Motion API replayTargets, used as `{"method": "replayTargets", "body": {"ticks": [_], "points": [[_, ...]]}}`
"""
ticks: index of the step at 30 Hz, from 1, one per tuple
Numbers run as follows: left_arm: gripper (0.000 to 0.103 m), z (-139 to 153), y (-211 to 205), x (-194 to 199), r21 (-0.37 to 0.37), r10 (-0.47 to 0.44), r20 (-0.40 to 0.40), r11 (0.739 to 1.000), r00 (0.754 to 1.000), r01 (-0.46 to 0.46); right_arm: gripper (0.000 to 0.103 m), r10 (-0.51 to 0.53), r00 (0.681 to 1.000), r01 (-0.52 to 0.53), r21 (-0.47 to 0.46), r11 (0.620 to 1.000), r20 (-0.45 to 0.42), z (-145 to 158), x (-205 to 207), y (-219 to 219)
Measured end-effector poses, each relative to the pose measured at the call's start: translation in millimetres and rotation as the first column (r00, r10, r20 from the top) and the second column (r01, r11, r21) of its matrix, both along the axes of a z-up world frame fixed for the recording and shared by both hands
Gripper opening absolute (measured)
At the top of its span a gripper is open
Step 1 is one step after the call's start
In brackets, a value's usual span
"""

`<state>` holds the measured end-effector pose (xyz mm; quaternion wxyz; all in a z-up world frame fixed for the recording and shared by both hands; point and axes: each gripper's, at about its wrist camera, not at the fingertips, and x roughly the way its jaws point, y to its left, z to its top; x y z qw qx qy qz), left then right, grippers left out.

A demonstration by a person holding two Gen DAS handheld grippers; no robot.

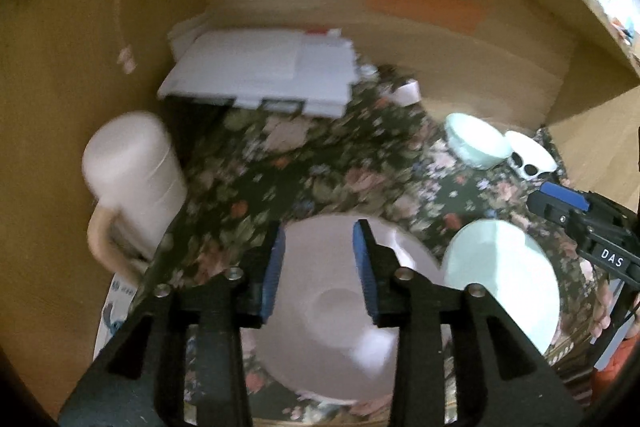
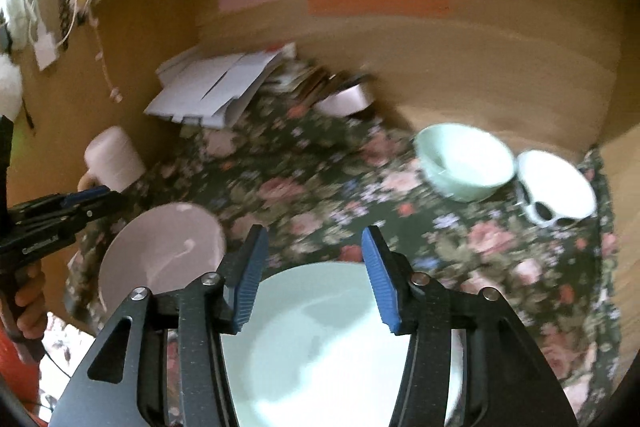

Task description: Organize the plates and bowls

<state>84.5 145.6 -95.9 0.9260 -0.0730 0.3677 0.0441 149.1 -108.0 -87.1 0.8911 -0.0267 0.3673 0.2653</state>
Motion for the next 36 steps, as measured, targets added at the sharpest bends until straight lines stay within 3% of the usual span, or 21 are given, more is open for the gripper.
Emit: {"method": "replayTargets", "body": {"ticks": [4,9,12,27,36], "points": [[0.043,13.6,-23.5,17.0,0.007,-0.042,0.028,0.999,0.999,0.042,0.046,-0.038,0.999,0.038,-0.003,0.999,0.035,9.9,6.6,-19.0],[0.059,22.6,-47.4,39.2,0.017,-0.079,0.05,0.997,0.996,0.078,0.056,-0.087,0.994,0.088,-0.01,0.996,0.068,15.2,19.4,-41.0],[0.066,26.8,-61.5,57.5,0.012,-0.101,0.046,0.995,0.994,0.101,0.057,-0.117,0.991,0.119,-0.019,0.993,0.072,14.5,32.5,-55.3],[0.068,7.9,-108.2,156.2,0.047,-0.146,-0.047,0.988,0.988,0.148,0.057,-0.234,0.969,0.23,-0.052,0.972,-0.084,-43.2,126.4,-87.1],[0.068,-16.6,-118.9,204.9,0.041,-0.169,-0.11,0.984,0.98,0.174,0.057,-0.281,0.935,0.281,-0.031,0.959,-0.218,-82.7,175.2,-92.5]]}}
